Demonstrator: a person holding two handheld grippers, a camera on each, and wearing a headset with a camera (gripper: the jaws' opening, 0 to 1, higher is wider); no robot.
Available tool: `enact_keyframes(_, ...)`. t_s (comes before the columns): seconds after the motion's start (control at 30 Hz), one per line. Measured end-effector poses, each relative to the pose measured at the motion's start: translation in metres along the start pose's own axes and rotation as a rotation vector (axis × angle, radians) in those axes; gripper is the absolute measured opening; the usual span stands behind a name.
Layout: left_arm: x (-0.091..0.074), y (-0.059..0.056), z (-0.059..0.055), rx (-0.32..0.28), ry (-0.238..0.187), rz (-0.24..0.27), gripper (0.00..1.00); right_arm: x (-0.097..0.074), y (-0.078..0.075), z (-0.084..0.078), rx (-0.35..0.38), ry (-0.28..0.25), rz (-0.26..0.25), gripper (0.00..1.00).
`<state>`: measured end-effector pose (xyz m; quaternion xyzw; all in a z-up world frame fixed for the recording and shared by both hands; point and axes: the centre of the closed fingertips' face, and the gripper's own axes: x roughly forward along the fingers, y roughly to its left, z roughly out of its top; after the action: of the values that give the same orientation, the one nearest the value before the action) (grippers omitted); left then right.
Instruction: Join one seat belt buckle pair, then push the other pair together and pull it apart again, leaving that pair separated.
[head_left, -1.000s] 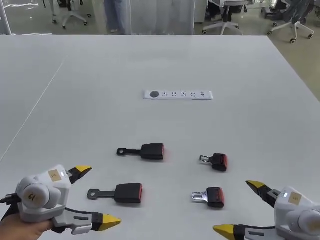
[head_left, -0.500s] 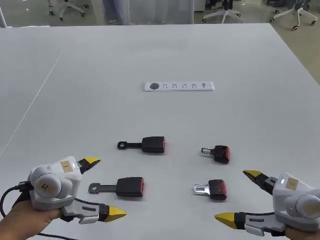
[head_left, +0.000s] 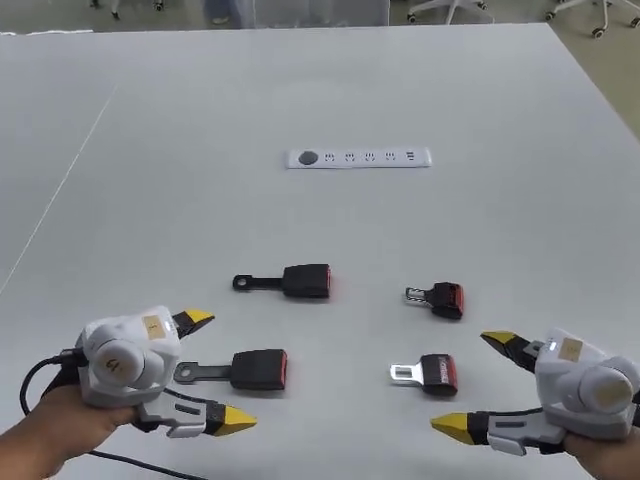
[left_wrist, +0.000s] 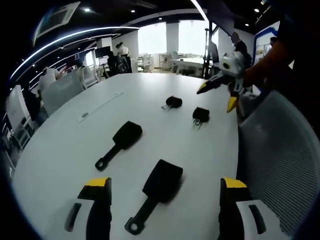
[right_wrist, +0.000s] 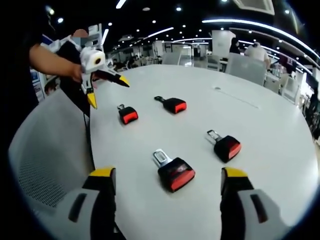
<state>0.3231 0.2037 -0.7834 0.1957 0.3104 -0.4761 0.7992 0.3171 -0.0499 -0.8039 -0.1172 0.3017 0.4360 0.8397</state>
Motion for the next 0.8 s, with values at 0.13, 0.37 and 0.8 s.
enact_keyframes(0.13,0.010,0.001,-0.006,0.022,0.022,-0.030,0.87,0.009,-0.004,-0.001,-0.008,0.012,0.027,0.86)
enact_keyframes(0.37,0.025,0.005,-0.014,0.035,0.049,-0.069,0.79,0.024,-0.004,-0.007,-0.040,0.063,0.097,0.85)
enact_keyframes(0.8,0.056,0.003,-0.046,0.105,0.166,-0.157,0.66,0.042,-0.005,-0.022,-0.116,0.156,0.216,0.71)
